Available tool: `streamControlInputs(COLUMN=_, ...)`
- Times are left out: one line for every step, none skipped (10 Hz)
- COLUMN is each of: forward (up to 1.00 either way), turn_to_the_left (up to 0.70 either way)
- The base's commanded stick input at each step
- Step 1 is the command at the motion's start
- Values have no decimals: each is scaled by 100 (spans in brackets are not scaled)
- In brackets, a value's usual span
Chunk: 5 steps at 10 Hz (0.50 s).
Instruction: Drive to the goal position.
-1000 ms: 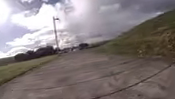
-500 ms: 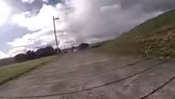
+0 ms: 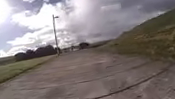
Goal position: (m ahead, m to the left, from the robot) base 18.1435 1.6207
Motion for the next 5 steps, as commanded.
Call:
streamControlInputs(forward=70, turn_to_the_left=0)
streamControlInputs(forward=70, turn_to_the_left=0)
streamControlInputs(forward=70, turn_to_the_left=0)
streamControlInputs(forward=70, turn_to_the_left=0)
streamControlInputs(forward=70, turn_to_the_left=0)
